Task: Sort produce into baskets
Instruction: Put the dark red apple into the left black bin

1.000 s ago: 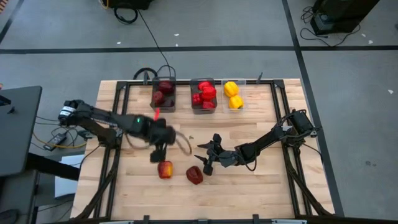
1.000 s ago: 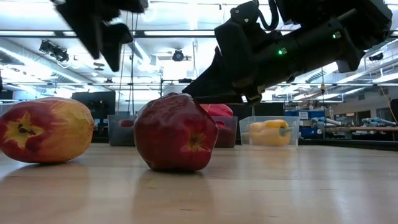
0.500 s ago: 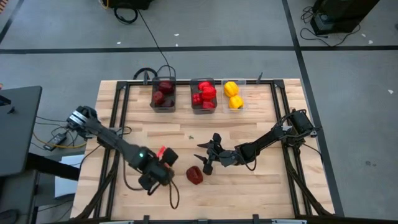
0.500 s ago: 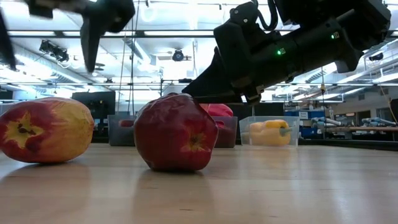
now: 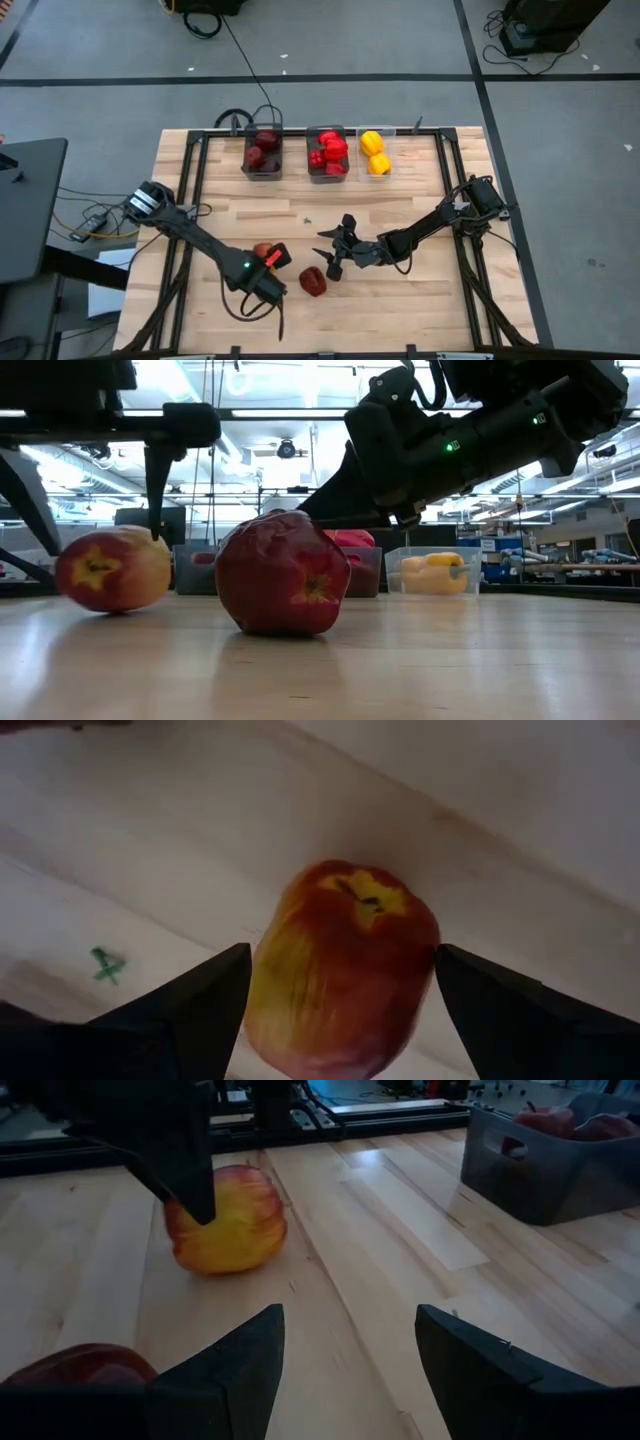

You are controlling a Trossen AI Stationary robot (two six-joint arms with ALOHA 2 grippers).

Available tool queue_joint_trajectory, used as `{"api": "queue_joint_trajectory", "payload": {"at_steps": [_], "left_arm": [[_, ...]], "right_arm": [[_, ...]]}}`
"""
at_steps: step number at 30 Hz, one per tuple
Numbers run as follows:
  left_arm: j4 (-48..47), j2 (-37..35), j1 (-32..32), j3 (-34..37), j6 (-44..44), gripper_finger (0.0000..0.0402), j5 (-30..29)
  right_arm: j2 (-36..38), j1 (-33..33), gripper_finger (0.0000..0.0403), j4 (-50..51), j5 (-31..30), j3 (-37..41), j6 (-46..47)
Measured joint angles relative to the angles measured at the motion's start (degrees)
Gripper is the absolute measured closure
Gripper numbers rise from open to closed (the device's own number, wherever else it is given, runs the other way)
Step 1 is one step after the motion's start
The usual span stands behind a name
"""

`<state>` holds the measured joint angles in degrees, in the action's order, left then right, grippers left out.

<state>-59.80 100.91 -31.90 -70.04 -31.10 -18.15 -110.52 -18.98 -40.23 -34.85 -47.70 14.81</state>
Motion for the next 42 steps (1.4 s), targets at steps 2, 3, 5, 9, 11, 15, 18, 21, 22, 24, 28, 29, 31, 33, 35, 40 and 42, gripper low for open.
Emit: {"api": "queue_joint_trajectory", "payload": {"at_steps": [2,3,5,9,11,15,18,21,22,24,28,29,31,33,35,40,42], "left_arm": [[0.00,0.17,0.11,0.02,-0.45,0.0080,-1.16],[0.08,0.19,0.17,0.02,-0.23,0.0080,-2.03],[-0.46,0.19,0.19,-0.70,0.38,0.0080,-3.01],[-0.45,0.17,0.13,-4.06,3.70,0.0079,-2.96],[-0.90,0.17,0.11,-6.24,6.82,0.0077,-3.12],[-4.17,0.15,0.11,-10.22,10.48,0.0048,-7.05],[-6.22,0.15,0.41,-11.39,10.51,0.0013,-7.32],[-7.50,0.15,0.50,-11.38,9.12,0.0008,-6.81],[-7.61,0.24,0.58,-11.32,8.82,0.0009,-6.78],[-7.73,0.40,0.81,-10.88,7.99,0.0006,-6.78],[-7.28,0.50,1.23,-9.00,4.54,0.0003,-6.68],[-7.17,0.50,1.49,-8.64,4.52,0.0003,-6.65],[-7.32,0.52,2.07,-7.97,5.15,0.0003,-6.13],[-6.54,0.51,2.78,-7.25,5.82,0.0002,-4.70],[-6.48,0.52,3.26,-6.29,5.80,0.0002,-3.06],[-4.62,0.52,4.30,-4.09,3.62,0.0002,-0.71],[-2.79,0.52,4.75,-3.37,2.69,0.0002,-0.63]], "right_arm": [[0.00,-0.01,0.0167,0.11,0.00,0.00,0.00],[0.00,-0.01,0.0167,0.17,0.02,0.00,0.00],[0.00,0.00,0.0167,0.35,0.01,0.01,0.00],[0.00,0.04,0.0167,0.92,0.00,0.02,0.00],[0.00,0.06,0.0167,1.01,0.00,0.02,0.00],[0.00,0.06,0.0167,0.98,0.00,0.00,0.02],[0.00,0.06,0.0166,0.98,0.02,0.01,0.20],[0.00,0.06,0.0166,0.98,0.04,0.00,0.20],[0.00,0.06,0.0166,0.96,0.04,0.00,0.20],[0.00,0.06,0.0164,0.96,0.25,0.00,0.22],[0.00,0.06,0.0156,1.02,0.42,0.00,0.22],[0.00,0.06,0.0153,1.03,0.44,0.01,0.22],[0.00,0.04,0.0149,1.01,0.46,0.00,0.18],[0.00,0.04,0.0145,1.07,0.46,0.01,0.15],[0.00,0.05,0.0143,1.14,0.46,0.00,0.15],[0.00,0.06,0.0142,1.33,0.46,0.00,0.11],[0.00,0.06,0.0142,1.47,0.47,0.00,0.11]]}}
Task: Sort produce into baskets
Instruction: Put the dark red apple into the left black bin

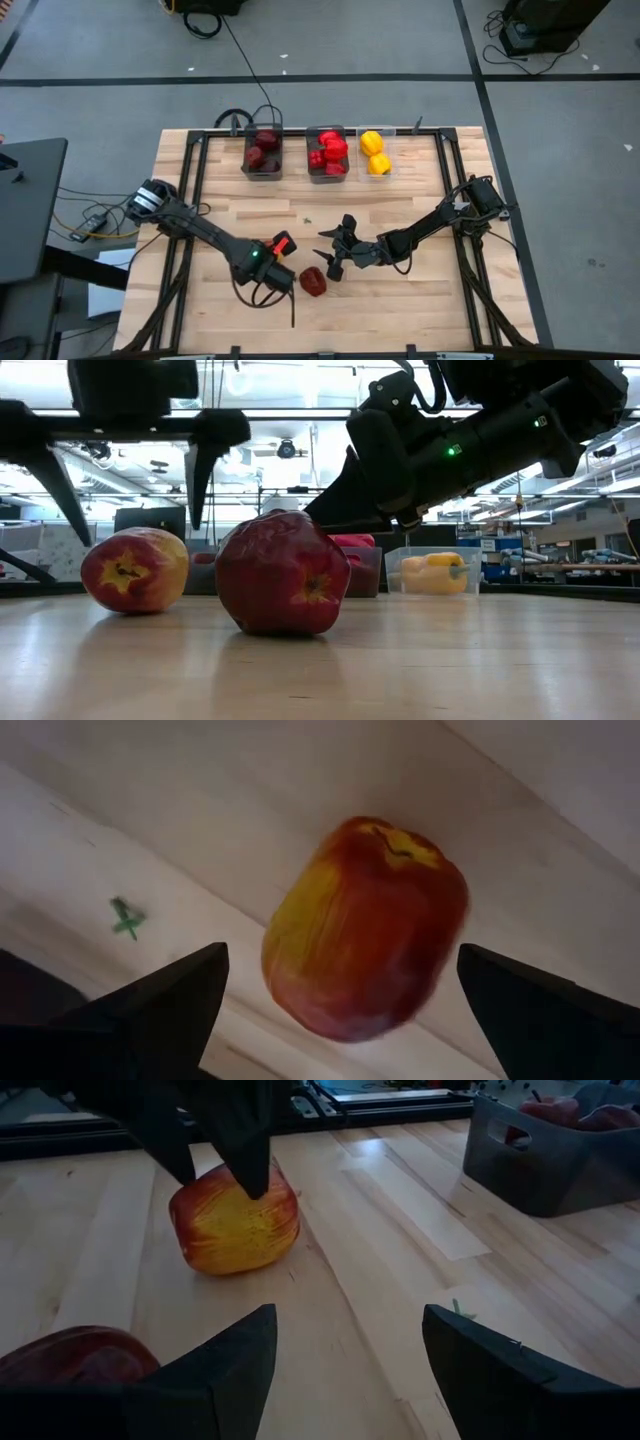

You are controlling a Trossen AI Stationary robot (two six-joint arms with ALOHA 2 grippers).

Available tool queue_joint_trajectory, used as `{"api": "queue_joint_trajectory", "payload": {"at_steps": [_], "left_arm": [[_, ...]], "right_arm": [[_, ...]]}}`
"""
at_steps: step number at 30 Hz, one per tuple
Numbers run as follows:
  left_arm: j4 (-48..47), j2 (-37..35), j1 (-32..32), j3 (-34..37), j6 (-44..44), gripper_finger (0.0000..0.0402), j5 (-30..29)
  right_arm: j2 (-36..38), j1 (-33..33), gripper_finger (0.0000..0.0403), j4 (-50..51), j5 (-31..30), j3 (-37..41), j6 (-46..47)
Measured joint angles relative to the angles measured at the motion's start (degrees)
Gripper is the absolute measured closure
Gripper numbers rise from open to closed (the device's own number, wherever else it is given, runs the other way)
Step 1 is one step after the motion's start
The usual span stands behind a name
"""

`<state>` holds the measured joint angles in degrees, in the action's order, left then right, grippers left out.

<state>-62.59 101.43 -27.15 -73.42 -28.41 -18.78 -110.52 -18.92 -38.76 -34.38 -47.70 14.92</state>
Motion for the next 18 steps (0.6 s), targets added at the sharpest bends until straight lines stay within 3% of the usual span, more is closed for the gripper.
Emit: {"api": "queue_joint_trajectory", "payload": {"at_steps": [8,18], "left_arm": [[3.70,0.13,2.72,3.92,-2.88,0.0001,5.05],[9.90,0.26,6.02,8.90,0.59,0.0011,6.07]], "right_arm": [[0.00,0.00,0.0142,1.75,0.14,0.02,0.48],[0.00,0.00,0.0142,2.39,-0.21,0.02,0.50]]}}
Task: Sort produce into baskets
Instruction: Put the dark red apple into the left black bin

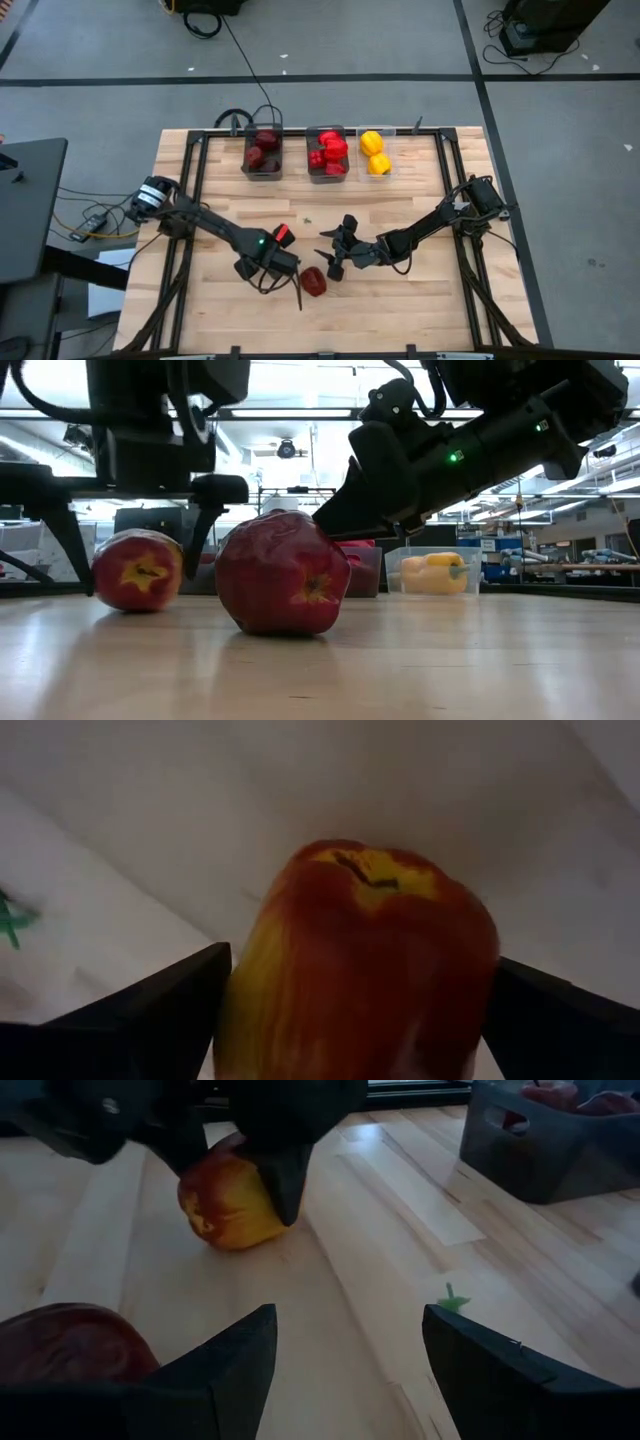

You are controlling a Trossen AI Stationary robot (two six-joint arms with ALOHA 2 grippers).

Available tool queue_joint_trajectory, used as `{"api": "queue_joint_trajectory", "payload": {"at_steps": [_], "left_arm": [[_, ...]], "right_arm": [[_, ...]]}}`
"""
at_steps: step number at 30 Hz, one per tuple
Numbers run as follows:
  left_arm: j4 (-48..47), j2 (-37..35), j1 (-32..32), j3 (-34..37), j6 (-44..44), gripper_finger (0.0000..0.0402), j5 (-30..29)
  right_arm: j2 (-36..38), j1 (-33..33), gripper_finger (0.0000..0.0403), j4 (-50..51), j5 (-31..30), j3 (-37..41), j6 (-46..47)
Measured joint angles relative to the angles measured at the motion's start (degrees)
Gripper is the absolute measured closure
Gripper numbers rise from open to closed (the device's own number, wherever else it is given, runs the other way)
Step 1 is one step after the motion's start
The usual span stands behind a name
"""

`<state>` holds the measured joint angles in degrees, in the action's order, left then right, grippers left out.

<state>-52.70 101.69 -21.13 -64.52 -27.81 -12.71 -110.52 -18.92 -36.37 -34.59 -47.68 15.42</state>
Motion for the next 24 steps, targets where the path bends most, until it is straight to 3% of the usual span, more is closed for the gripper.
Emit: {"api": "queue_joint_trajectory", "payload": {"at_steps": [7,14,24], "left_arm": [[-0.05,0.00,3.14,-1.15,9.44,0.0057,0.06],[-2.17,-1.76,9.50,-3.41,16.11,0.0057,-0.44],[-5.43,-14.58,23.00,-5.83,12.94,0.0057,-10.51]], "right_arm": [[0.00,0.85,0.0142,0.07,-0.43,0.00,0.94],[0.00,1.16,0.0143,0.10,-0.46,-0.01,1.57],[0.00,1.16,0.0143,0.23,-4.60,-0.01,1.27]]}}
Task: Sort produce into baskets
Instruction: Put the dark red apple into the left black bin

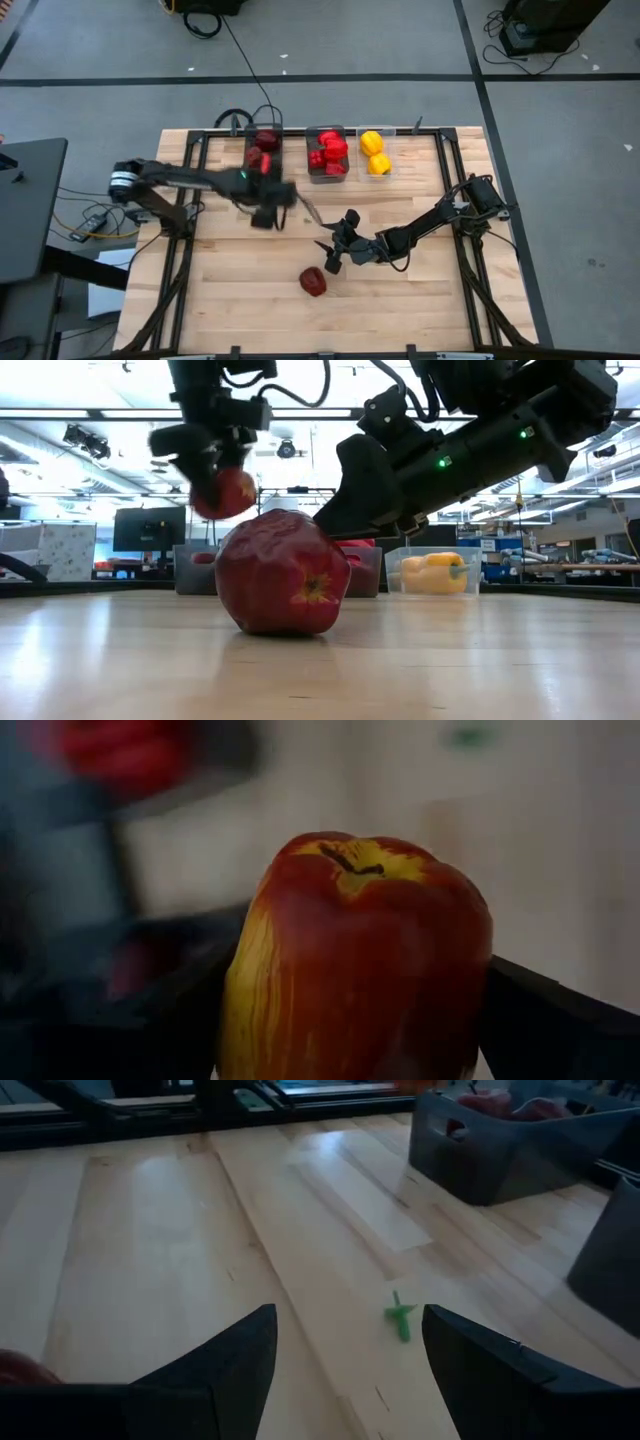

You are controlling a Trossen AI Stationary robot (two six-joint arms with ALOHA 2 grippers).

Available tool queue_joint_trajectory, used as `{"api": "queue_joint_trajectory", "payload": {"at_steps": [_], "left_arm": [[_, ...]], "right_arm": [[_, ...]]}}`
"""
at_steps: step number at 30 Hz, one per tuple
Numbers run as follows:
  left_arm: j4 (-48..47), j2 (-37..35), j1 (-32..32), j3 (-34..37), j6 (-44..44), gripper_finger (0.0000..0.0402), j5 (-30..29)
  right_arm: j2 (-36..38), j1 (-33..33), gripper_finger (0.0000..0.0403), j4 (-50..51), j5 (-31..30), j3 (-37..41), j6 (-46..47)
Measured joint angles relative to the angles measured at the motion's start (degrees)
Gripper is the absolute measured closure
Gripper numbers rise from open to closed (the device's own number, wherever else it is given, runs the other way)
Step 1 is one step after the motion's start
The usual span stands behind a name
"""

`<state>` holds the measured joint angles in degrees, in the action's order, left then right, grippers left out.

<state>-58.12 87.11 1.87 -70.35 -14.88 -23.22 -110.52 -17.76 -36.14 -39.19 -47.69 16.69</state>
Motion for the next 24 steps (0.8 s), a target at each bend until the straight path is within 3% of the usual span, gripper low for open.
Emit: {"api": "queue_joint_trajectory", "payload": {"at_steps": [5,12,17,24], "left_arm": [[3.11,-4.95,13.39,-0.26,-2.76,0.0057,-2.41],[14.77,-3.30,30.01,0.45,-0.45,0.0055,4.57],[20.22,0.43,34.70,1.12,4.48,0.0014,4.41],[16.78,2.69,35.23,1.16,9.01,0.0030,5.99]], "right_arm": [[0.00,-0.02,0.0143,0.24,0.03,0.01,0.09],[0.00,0.29,0.0143,0.33,0.23,0.00,0.08],[0.00,0.39,0.0143,0.59,0.27,0.00,0.07],[0.00,1.31,0.0143,0.46,0.47,0.01,-0.26]]}}
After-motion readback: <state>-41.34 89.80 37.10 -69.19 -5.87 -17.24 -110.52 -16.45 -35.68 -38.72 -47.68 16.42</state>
